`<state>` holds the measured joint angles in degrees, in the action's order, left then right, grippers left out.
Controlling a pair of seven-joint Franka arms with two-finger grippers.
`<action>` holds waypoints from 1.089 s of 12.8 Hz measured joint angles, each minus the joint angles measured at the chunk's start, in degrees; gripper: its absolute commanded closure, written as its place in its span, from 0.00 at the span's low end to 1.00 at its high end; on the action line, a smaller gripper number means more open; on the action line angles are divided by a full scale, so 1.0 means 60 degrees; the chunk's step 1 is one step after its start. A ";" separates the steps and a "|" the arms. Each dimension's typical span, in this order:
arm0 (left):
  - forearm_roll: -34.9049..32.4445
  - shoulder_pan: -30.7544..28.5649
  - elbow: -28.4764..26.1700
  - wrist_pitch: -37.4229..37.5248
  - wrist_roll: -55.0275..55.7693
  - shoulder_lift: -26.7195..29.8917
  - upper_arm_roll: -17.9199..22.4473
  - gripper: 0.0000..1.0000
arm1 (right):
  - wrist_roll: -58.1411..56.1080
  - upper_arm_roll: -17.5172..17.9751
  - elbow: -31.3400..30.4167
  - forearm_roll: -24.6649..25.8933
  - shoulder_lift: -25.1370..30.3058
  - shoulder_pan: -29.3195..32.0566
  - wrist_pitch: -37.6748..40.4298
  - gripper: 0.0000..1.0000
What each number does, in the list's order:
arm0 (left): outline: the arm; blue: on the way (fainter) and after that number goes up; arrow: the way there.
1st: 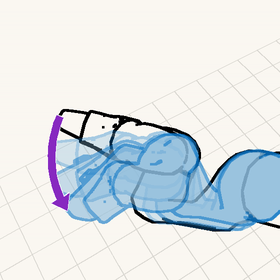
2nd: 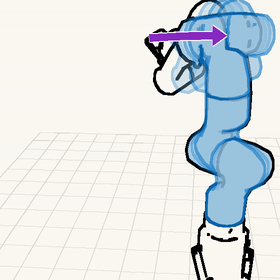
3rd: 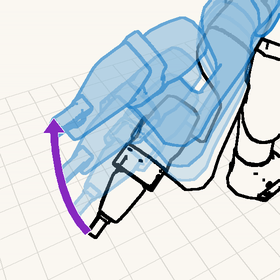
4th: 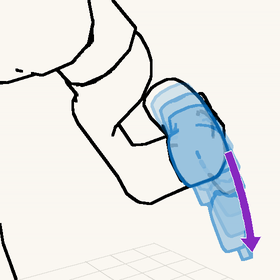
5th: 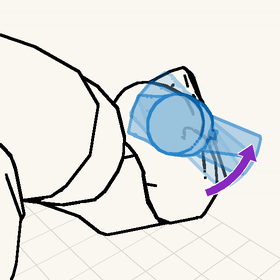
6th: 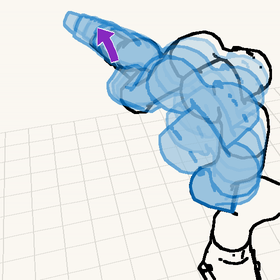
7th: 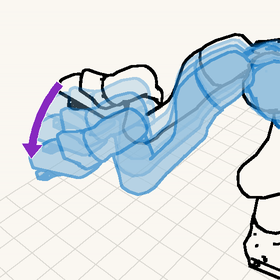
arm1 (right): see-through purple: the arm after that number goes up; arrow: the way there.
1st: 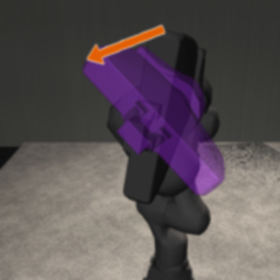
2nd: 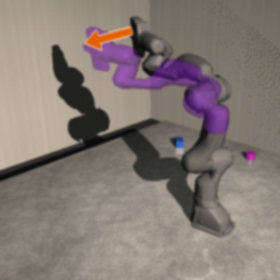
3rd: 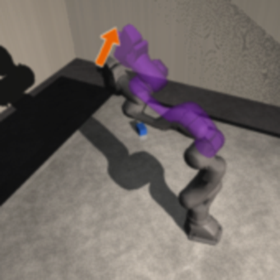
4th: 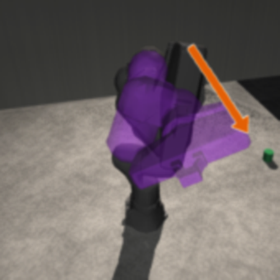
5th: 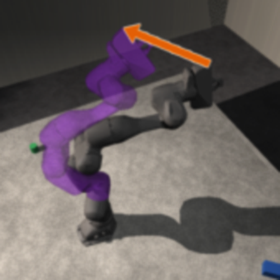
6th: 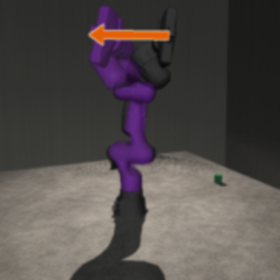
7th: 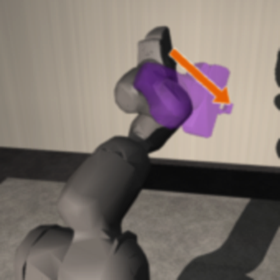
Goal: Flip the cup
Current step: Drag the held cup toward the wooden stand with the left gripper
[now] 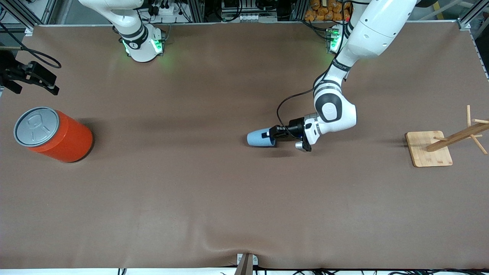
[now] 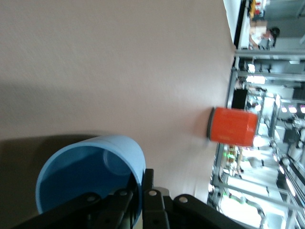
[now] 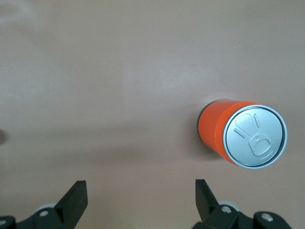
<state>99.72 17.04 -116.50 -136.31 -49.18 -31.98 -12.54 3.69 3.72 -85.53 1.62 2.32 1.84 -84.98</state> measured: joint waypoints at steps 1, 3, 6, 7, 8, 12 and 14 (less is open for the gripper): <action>0.0000 -0.0010 0.0115 -0.0375 0.0250 0.0032 0.0002 1.00 | 0.0000 0.0001 0.0003 0.0000 0.0000 0.0000 0.0002 0.00; -0.0286 -0.0046 0.0277 -0.0957 0.0699 0.0118 0.0014 1.00 | 0.0000 0.0001 0.0004 0.0000 -0.0002 0.0001 0.0026 0.00; -0.2039 -0.0497 0.0539 -0.1217 0.2053 0.0189 0.0046 1.00 | 0.0000 0.0009 0.0005 0.0000 -0.0006 -0.0003 0.0058 0.00; -0.2832 -0.0687 0.0635 -0.1219 0.2623 0.0218 0.0077 1.00 | 0.0000 0.0011 0.0005 0.0000 -0.0009 -0.0004 0.0060 0.00; -0.3649 -0.0838 0.0710 -0.1219 0.3135 0.0274 0.0144 1.00 | 0.0000 0.0015 0.0005 0.0000 -0.0014 -0.0006 0.0061 0.00; -0.7154 -0.1020 0.0796 -0.1220 0.5009 0.0696 0.0696 1.00 | 0.0000 0.0034 0.0006 0.0000 -0.0046 -0.0019 0.0063 0.00; -0.8482 -0.1015 0.0766 -0.1221 0.5536 0.0883 0.0981 1.00 | 0.0000 0.0042 0.0006 0.0000 -0.0059 -0.0026 0.0067 0.00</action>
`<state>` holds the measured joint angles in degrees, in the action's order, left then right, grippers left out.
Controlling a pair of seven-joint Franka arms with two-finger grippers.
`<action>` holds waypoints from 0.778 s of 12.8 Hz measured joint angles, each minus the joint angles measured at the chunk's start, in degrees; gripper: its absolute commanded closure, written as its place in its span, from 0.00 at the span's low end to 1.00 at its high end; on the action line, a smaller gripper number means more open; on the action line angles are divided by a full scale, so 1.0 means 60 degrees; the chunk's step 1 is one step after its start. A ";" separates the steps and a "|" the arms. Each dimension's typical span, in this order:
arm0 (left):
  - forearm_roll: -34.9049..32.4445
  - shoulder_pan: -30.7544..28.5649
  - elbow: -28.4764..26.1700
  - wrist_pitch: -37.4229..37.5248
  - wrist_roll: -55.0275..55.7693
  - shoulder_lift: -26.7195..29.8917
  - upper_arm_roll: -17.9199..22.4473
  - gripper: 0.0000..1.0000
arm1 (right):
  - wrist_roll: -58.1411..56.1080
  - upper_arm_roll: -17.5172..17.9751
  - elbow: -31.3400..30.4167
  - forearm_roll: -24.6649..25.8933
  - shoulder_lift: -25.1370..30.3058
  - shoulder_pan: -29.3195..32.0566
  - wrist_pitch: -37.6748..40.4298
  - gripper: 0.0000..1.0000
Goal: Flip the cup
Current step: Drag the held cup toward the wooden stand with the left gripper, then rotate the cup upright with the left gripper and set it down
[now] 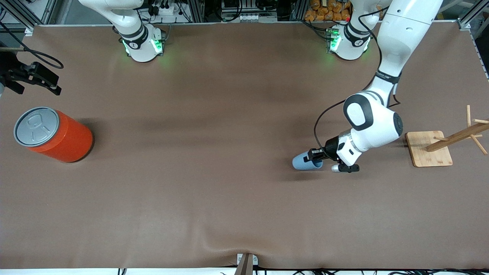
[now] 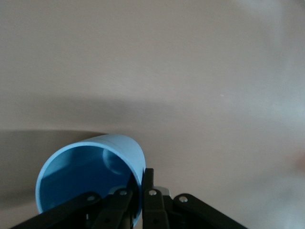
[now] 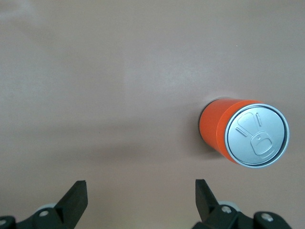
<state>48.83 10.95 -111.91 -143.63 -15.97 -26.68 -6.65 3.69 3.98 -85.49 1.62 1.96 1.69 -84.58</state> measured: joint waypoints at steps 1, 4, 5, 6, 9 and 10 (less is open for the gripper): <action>-0.0689 -0.0002 -0.0042 0.0001 0.0265 0.0108 0.0157 1.00 | 0.0000 0.0004 0.0002 0.0000 -0.0004 -0.0002 0.0004 0.00; -0.3367 -0.0009 -0.0362 0.0161 0.1761 0.0617 0.0485 1.00 | 0.0000 0.0013 0.0008 0.0000 -0.0015 -0.0011 0.0021 0.00; -0.4444 -0.0010 -0.0460 0.0443 0.2577 0.0829 0.0508 1.00 | 0.0000 0.0016 0.0011 0.0000 -0.0018 -0.0018 0.0023 0.00; -0.5618 -0.0013 -0.0506 0.0835 0.3543 0.1046 0.0509 1.00 | 0.0000 0.0018 0.0013 0.0000 -0.0022 -0.0026 0.0024 0.00; -0.7924 0.0004 -0.0640 0.1732 0.5583 0.1606 0.0440 1.00 | 0.0000 0.0018 0.0015 0.0000 -0.0032 -0.0029 0.0034 0.00; -0.8046 0.0005 -0.0719 0.1812 0.5716 0.1703 0.0430 1.00 | 0.0000 0.0018 0.0016 0.0000 -0.0037 -0.0029 0.0035 0.00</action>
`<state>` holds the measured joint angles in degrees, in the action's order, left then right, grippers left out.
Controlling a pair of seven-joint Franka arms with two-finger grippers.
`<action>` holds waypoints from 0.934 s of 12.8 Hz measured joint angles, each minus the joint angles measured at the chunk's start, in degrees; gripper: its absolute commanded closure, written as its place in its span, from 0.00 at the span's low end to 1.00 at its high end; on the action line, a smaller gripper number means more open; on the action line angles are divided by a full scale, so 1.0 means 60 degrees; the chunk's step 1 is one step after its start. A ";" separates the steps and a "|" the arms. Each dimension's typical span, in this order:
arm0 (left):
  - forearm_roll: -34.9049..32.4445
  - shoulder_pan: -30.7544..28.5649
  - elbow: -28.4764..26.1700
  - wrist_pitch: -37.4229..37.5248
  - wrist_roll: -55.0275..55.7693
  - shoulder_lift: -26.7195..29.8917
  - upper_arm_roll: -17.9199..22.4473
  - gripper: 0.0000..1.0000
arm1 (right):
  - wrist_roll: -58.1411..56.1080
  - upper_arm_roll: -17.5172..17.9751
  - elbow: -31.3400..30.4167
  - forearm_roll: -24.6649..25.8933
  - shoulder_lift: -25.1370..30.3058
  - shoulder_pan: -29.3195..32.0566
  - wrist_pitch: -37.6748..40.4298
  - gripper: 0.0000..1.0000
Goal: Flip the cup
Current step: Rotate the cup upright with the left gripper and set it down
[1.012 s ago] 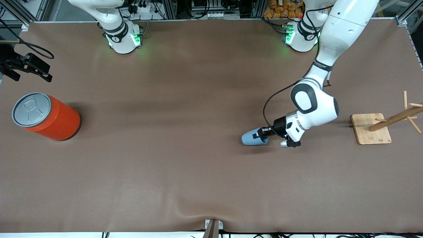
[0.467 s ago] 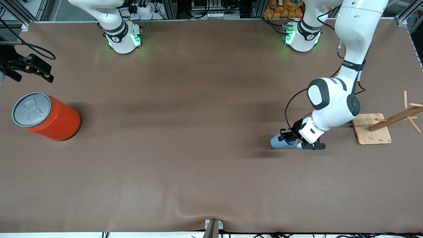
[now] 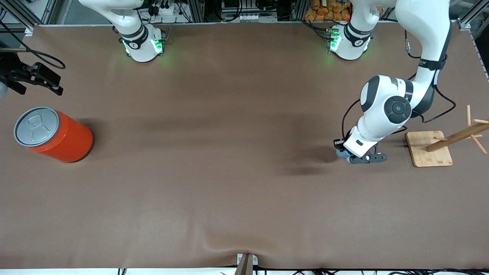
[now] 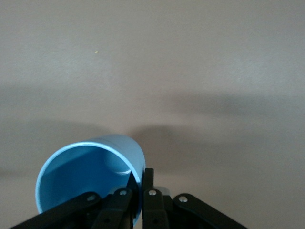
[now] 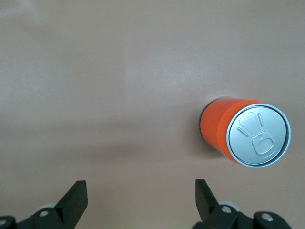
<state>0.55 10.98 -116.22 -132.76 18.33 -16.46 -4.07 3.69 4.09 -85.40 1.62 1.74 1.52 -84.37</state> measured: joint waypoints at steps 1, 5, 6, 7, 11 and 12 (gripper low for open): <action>-0.0053 -0.0001 -0.0080 0.0011 0.0047 0.0033 0.0001 1.00 | 0.0000 -0.0002 0.0001 0.0000 -0.0006 0.0000 0.0001 0.00; -0.0101 -0.0105 -0.0551 0.0007 0.0128 0.0029 0.0038 1.00 | 0.0000 0.0000 0.0005 0.0000 -0.0014 -0.0001 0.0018 0.00; -0.0101 -0.0126 -0.0639 0.0003 0.0128 0.0029 0.0055 1.00 | 0.0000 -0.0001 0.0006 0.0000 -0.0014 0.0000 0.0026 0.00; -0.0102 -0.0164 -0.0701 -0.0001 0.0132 0.0029 0.0070 1.00 | 0.0000 -0.0002 0.0007 0.0000 -0.0015 0.0000 0.0031 0.00; -0.0472 -0.0373 -0.0755 -0.0016 0.0132 0.0027 0.0074 1.00 | 0.0000 -0.0015 0.0009 -0.0003 -0.0018 0.0003 0.0041 0.00; -0.0621 -0.0377 -0.0756 -0.0052 0.0137 0.0020 0.0074 0.97 | 0.0000 -0.0014 0.0009 -0.0003 -0.0020 0.0001 0.0042 0.00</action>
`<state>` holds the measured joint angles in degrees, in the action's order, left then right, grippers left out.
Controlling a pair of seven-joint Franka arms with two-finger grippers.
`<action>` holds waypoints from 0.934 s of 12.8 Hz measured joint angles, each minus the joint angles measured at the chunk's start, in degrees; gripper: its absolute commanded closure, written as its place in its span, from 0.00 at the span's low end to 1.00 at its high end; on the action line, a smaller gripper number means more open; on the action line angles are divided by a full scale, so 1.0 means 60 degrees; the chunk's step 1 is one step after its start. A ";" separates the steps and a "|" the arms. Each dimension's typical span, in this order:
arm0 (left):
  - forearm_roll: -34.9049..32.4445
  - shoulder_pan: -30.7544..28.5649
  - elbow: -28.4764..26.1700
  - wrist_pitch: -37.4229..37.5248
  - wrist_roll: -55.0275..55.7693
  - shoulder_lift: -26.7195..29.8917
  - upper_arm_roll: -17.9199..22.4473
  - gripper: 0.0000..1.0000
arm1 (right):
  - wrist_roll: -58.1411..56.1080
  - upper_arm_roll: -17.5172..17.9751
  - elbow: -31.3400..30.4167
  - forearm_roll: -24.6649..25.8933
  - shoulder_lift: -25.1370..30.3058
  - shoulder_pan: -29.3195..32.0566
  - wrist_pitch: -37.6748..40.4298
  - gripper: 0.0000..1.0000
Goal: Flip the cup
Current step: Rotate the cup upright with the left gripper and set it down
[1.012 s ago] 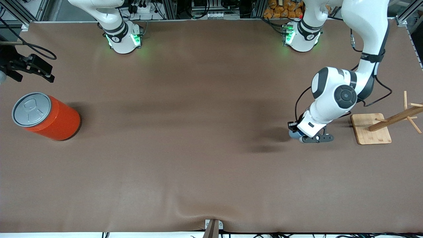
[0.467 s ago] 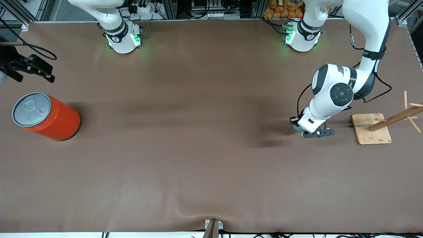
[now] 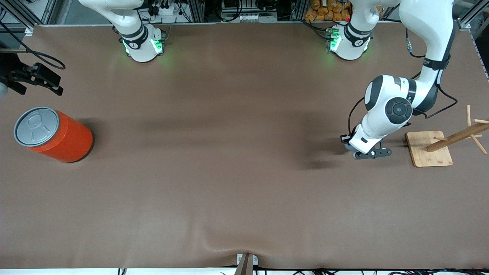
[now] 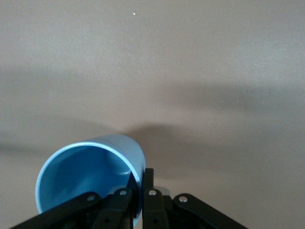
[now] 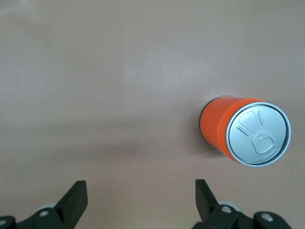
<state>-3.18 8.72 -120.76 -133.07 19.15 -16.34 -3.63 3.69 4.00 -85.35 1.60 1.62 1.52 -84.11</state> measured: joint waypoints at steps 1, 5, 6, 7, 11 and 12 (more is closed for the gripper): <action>-0.0038 -0.0006 -0.0001 -0.0058 0.0001 -0.0019 0.0001 0.83 | 0.0000 -0.0002 0.0000 0.0000 0.0000 0.0001 0.0001 0.00; -0.0046 -0.0044 0.0068 -0.0275 0.0006 -0.0205 0.0004 0.12 | 0.0000 -0.0001 0.0000 -0.0001 -0.0020 0.0000 0.0002 0.00; -0.0046 -0.0048 0.0115 -0.0293 0.0015 -0.0241 0.0004 0.00 | 0.0000 0.0002 0.0000 -0.0001 -0.0028 -0.0002 0.0002 0.00; -0.0046 -0.0055 0.0156 -0.0301 0.0023 -0.0248 0.0004 0.00 | 0.0000 0.0004 0.0000 -0.0001 -0.0035 -0.0002 0.0002 0.00; -0.0046 -0.0154 0.0505 -0.0262 0.0033 -0.0165 0.0007 0.00 | 0.0000 0.0000 0.0004 -0.0001 -0.0054 -0.0001 0.0002 0.00; -0.0046 -0.0209 0.0692 -0.0082 0.0033 -0.0115 0.0007 0.00 | 0.0000 -0.0002 0.0006 -0.0001 -0.0055 -0.0001 0.0002 0.00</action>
<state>-3.45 7.46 -116.61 -133.57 19.35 -17.03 -3.59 3.69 3.99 -85.31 1.59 1.29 1.52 -84.10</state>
